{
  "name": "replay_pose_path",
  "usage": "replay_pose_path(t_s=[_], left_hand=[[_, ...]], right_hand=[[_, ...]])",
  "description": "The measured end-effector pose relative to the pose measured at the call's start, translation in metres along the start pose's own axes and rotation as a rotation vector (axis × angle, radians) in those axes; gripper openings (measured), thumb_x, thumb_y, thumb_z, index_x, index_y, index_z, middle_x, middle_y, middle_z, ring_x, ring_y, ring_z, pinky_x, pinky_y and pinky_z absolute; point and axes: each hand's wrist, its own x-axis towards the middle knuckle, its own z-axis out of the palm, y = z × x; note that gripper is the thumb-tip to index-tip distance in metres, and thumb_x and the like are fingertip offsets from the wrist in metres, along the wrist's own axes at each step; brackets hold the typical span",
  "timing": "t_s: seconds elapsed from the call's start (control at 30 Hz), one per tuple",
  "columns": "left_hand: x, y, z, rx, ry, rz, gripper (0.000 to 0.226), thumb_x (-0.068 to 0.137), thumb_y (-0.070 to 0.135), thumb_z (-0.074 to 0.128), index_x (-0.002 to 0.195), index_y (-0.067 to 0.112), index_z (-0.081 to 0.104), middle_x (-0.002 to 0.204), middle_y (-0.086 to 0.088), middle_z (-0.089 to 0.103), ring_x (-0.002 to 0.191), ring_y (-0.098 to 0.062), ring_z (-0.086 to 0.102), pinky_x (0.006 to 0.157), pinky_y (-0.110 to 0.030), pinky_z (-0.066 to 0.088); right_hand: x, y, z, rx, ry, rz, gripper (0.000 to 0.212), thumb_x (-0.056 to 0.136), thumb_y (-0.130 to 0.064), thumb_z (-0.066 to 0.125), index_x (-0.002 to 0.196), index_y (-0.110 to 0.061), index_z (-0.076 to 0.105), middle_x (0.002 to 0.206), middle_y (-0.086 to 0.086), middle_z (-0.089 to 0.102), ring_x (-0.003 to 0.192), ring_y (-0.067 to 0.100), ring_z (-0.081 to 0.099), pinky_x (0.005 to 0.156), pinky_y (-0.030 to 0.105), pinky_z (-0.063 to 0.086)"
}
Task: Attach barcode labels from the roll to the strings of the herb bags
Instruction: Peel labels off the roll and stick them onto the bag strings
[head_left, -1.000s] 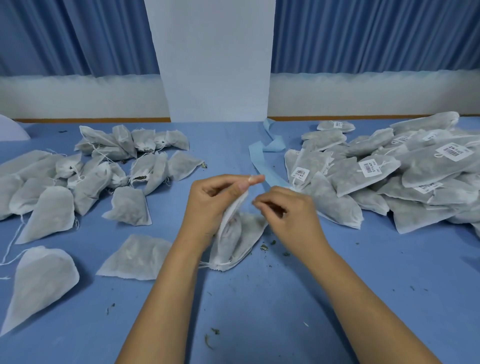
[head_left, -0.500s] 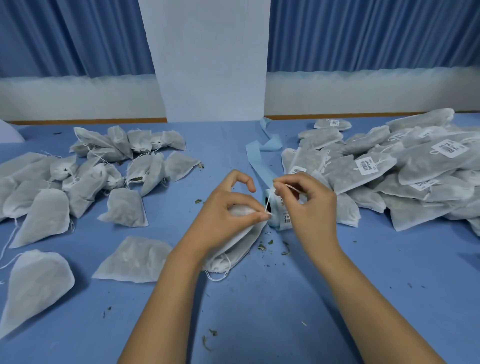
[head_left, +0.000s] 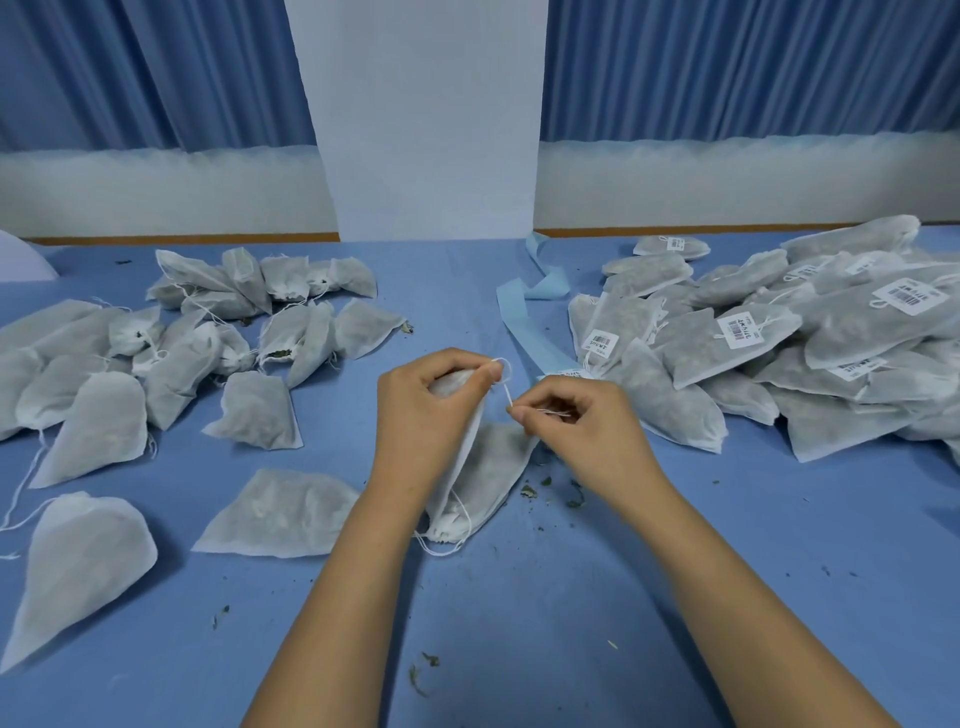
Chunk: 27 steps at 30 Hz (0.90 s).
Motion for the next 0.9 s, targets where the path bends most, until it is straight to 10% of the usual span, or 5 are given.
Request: replay_pose_path(t_s=[0.1,0.5,0.9], left_hand=[[0.0018,0.0007,-0.0026,0.005,-0.008,-0.012,0.015,0.082,0.011,0.073,0.069,0.017,0.072,0.071,0.012,0.072,0.073,0.005,0.064,0.068,-0.004,0.042],[0.0026,-0.0034,-0.0003,0.046,-0.223,-0.004,0.015,0.085,0.010,0.070,0.073,0.018,0.072,0.074,0.009,0.071,0.078,-0.003,0.066,0.073,-0.008,0.044],[0.0033,0.0034,0.0002,-0.088,-0.274,-0.191,0.031,0.087,0.013,0.067,0.059,0.025,0.071,0.064,0.010,0.064,0.059,0.004,0.056,0.059,-0.004,0.038]], right_hand=[[-0.0024,-0.0023,0.0008,-0.037,-0.041,-0.036,0.016,0.080,-0.004,0.070,0.069,-0.016,0.071,0.062,-0.007,0.064,0.063,0.029,0.055,0.061,0.030,0.044],[-0.0013,-0.0023,0.0016,-0.004,0.165,-0.098,0.008,0.083,-0.022,0.073,0.076,-0.017,0.069,0.070,-0.017,0.063,0.060,0.003,0.045,0.062,0.012,0.036],[-0.0011,0.0004,0.0011,-0.186,0.174,-0.208,0.006,0.084,-0.004,0.067,0.079,-0.006,0.067,0.073,-0.003,0.061,0.065,0.015,0.050,0.065,0.021,0.040]])
